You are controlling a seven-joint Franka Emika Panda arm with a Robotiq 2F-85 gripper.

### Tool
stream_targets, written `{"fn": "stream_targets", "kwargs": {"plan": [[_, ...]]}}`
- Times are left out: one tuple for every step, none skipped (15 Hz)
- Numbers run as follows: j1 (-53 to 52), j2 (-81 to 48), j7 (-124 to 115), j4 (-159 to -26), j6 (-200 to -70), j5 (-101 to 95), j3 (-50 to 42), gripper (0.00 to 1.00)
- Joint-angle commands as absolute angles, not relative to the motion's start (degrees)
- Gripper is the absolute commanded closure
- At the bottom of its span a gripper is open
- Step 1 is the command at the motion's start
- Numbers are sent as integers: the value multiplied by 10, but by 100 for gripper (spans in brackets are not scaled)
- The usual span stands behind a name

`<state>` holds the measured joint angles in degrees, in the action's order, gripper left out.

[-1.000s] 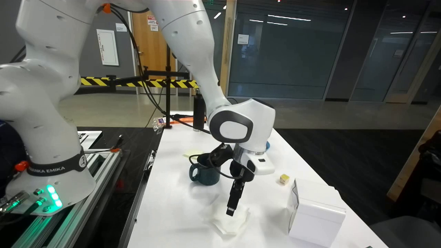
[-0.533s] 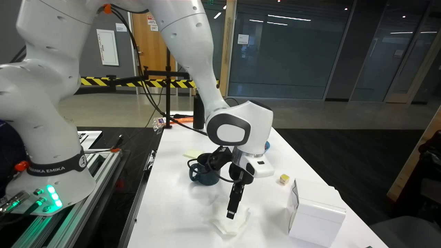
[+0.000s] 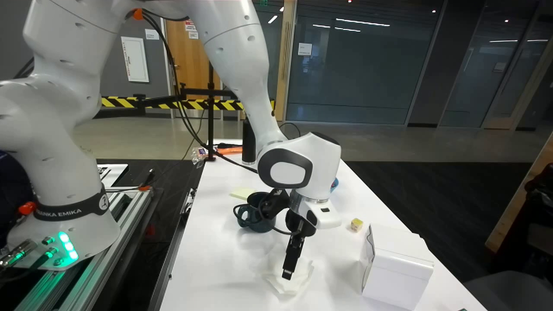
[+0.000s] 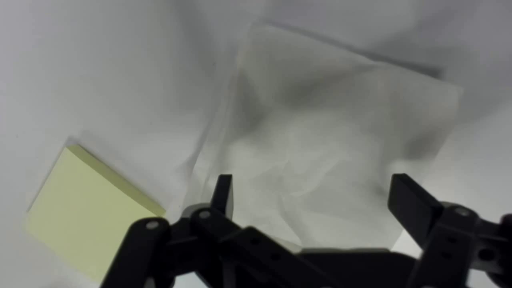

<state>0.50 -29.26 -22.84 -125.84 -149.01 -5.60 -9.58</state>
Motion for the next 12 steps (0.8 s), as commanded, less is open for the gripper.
{"fn": "stream_targets", "kwargs": {"plan": [[5,-294,-214,-1263,-1505,-34,-92,0],[4,-294,-214,-1263,-1506,-34,-92,0],[4,-294,-214,-1263,-1506,-33,-91,0],[5,-295,-214,-1262,-1506,-31,-90,0],[5,-295,-214,-1262,-1506,-31,-90,4],[5,-295,-213,-1262,-1508,-32,-90,26],[5,-295,-212,-1262,-1508,-32,-90,29],[5,-296,-212,-1261,-1508,-32,-91,31],[5,-296,-212,-1261,-1509,-33,-91,37],[5,-297,-212,-1261,-1509,-33,-92,46],[5,-297,-212,-1261,-1510,-33,-92,53],[5,-295,-213,-1260,-1506,-33,-92,14]]}}
